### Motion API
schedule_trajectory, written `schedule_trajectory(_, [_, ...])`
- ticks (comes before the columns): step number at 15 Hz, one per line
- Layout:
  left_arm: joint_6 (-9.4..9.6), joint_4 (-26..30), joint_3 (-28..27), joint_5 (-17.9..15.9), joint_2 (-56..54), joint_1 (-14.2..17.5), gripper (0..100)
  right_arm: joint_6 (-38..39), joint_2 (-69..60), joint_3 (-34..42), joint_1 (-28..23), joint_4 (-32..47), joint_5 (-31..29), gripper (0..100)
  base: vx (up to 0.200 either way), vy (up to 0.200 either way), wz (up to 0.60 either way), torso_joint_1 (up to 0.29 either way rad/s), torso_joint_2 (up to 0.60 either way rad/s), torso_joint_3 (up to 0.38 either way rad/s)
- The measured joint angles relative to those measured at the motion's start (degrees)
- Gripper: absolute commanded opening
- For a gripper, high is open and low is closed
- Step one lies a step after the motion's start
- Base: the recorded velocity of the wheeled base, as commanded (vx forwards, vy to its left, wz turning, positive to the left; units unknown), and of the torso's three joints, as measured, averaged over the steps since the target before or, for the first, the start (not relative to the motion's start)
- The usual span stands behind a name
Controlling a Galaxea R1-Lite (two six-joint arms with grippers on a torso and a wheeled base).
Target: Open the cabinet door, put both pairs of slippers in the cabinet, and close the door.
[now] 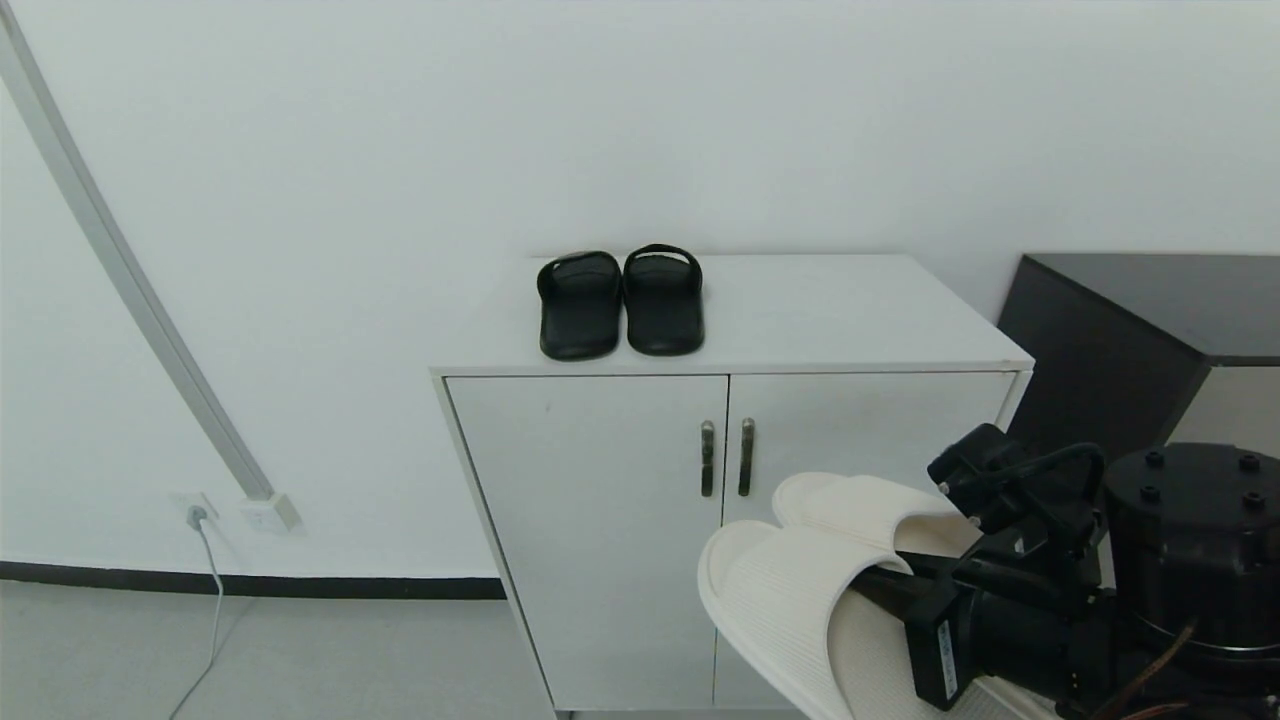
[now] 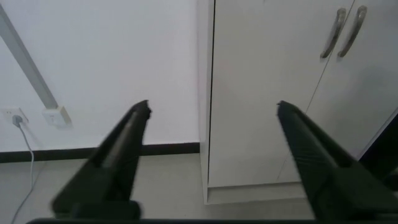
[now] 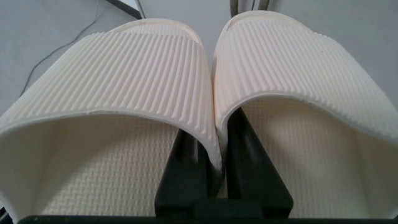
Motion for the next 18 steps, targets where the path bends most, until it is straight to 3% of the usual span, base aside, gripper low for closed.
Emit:
schedule_trajectory(13, [0.04, 0.0, 0.0, 0.0, 0.0, 0.0, 100, -1.2, -0.1, 1.4, 0.4, 0.0, 0.1, 0, 0.000, 0.000, 0.00, -0.136, 0.48, 0.330])
schedule_trajectory(14, [0.22, 0.0, 0.0, 0.0, 0.0, 0.0, 100, -1.2, -0.4, 1.6, 0.4, 0.0, 0.0, 0, 0.000, 0.000, 0.00, -0.061, 0.44, 0.364])
schedule_trajectory(15, [1.65, 0.0, 0.0, -0.3, 0.0, 0.0, 100, -1.2, -0.7, 1.9, 0.4, 0.0, 0.0, 0, 0.000, 0.000, 0.00, -0.041, 0.44, 0.388])
schedule_trajectory(18, [0.94, 0.2, 0.0, -0.4, 0.2, 0.0, 100, -1.2, -1.6, 2.6, 0.5, 0.0, 0.1, 0, 0.000, 0.000, 0.00, -0.020, 0.40, 0.365])
